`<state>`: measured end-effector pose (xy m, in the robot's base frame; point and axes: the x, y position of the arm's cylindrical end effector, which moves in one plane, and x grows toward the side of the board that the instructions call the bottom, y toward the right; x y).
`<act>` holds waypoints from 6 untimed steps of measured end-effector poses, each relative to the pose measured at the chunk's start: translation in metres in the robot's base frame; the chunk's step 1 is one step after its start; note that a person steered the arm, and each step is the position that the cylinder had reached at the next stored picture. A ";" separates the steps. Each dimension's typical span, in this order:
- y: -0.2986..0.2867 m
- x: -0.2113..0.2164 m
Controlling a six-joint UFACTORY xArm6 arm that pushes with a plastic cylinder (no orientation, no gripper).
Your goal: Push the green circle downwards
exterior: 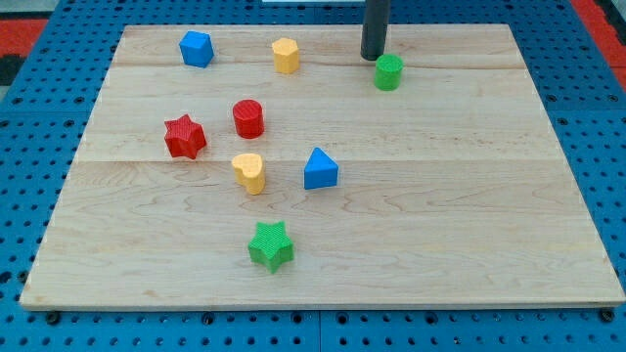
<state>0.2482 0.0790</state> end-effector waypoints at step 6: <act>-0.025 0.091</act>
